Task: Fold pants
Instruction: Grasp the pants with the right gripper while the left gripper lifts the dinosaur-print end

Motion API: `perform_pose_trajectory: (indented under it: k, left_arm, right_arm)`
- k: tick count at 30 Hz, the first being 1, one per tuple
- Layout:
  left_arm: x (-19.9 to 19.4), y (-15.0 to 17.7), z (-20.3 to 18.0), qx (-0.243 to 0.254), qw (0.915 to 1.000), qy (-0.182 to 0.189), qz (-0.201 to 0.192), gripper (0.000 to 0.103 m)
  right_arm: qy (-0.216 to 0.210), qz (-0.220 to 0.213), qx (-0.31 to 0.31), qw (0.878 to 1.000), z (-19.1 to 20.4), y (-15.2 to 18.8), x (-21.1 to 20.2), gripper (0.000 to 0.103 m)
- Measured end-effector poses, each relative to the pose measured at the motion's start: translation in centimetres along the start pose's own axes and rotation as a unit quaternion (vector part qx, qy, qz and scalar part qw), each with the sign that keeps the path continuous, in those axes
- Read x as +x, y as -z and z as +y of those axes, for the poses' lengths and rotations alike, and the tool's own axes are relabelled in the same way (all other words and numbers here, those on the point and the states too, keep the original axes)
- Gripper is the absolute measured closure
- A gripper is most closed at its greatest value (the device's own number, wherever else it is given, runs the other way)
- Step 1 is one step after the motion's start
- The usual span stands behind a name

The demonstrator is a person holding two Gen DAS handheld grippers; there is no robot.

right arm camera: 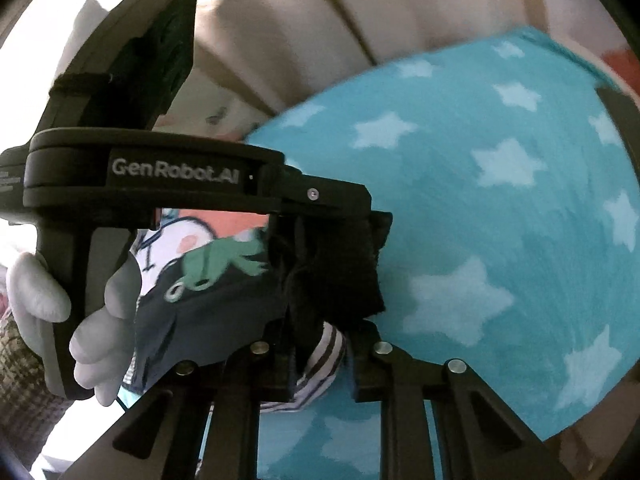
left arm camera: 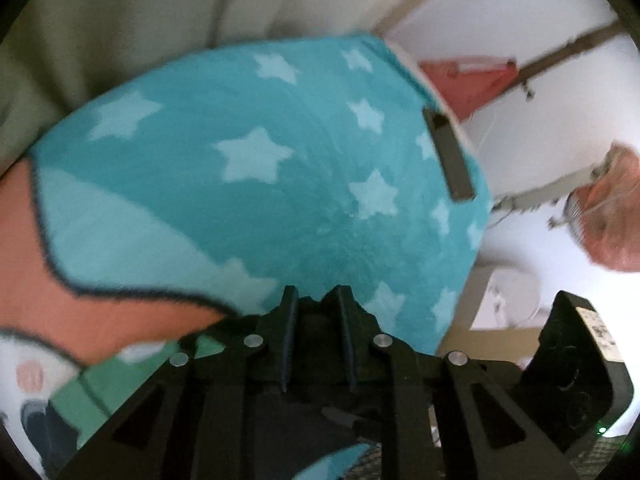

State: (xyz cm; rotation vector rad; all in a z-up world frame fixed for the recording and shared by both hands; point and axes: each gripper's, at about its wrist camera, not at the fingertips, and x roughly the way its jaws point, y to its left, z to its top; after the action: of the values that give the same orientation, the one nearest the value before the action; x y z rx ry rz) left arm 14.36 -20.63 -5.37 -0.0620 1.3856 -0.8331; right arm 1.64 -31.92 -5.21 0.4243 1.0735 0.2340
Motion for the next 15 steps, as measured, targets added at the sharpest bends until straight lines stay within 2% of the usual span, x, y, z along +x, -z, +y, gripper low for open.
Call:
perform_pose_trajectory:
  k: [3, 6, 9, 11, 13, 15]
  left_arm:
    - [-2.6, 1.9, 2.4, -0.040, 0.9981, 0.032, -0.033, 0.084]
    - [-4.9, 4.7, 5.7, -0.088, 0.9928, 0.045, -0.069, 0.084]
    - [-5.9, 7.1, 8.8, -0.145, 0.9837, 0.060, -0.088, 0.078]
    - [-6.9, 9.4, 11.3, -0.193, 0.9733, 0.065, -0.107, 0.072]
    - [-8.4, 11.2, 12.7, -0.214, 0.9667, 0.064, -0.124, 0.068]
    - [-10.6, 13.3, 13.4, -0.227, 0.9617, 0.043, -0.148, 0.061]
  right_arm:
    - [-0.004, 0.001, -0.044, 0.999, 3.3, 0.1, -0.3, 0.084]
    - [-0.006, 0.013, -0.096, 0.995, 6.6, 0.6, 0.7, 0.084]
    - [-0.005, 0.040, -0.147, 0.988, 10.0, 1.4, 2.9, 0.082]
    - [0.001, 0.053, -0.175, 0.983, 11.8, 2.0, 4.4, 0.081]
    - [0.006, 0.067, -0.205, 0.976, 13.6, 2.8, 6.0, 0.076]
    - [0.009, 0.085, -0.233, 0.969, 15.4, 3.8, 7.5, 0.062]
